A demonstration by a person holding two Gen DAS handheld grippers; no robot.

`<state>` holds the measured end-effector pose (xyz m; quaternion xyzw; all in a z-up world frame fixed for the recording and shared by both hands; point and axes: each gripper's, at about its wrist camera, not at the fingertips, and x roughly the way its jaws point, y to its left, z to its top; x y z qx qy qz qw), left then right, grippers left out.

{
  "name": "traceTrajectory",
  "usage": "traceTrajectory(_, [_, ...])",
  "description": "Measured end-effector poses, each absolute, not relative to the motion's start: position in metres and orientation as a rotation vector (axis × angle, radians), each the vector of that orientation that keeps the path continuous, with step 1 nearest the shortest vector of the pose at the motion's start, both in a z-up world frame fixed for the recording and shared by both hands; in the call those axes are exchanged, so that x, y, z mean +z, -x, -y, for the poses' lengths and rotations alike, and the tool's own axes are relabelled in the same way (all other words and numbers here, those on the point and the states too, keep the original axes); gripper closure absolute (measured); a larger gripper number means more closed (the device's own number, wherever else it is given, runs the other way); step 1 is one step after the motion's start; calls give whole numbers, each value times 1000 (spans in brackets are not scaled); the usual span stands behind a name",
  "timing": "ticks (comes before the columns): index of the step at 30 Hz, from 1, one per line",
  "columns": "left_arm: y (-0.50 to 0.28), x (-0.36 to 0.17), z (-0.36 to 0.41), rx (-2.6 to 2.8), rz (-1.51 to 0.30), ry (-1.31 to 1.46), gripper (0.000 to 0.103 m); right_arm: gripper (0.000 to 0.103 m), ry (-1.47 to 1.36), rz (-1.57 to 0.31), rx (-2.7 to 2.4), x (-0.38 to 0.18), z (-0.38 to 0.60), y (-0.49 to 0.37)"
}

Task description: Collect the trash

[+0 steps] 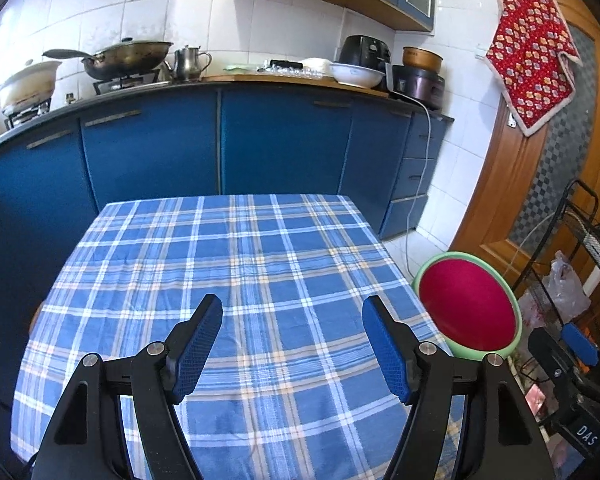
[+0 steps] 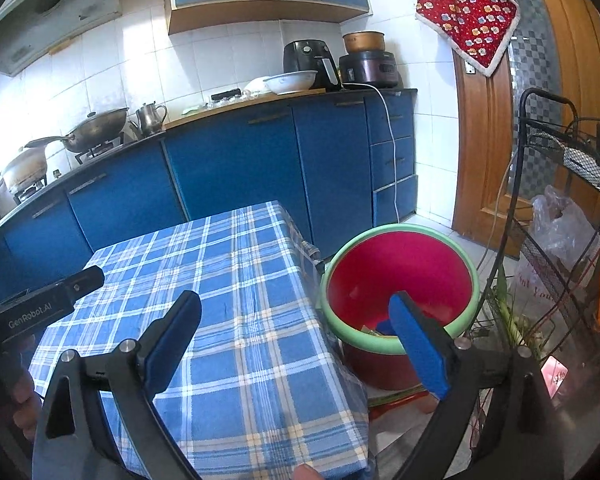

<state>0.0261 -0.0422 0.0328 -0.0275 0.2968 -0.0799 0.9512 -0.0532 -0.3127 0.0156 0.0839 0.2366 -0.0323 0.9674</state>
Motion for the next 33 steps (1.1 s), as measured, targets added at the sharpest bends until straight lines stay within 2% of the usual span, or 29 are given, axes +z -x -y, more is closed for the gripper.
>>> traceTrajectory(33, [-22, 29, 45, -158, -598, 43, 29, 9, -178, -489, -69, 12, 317, 54])
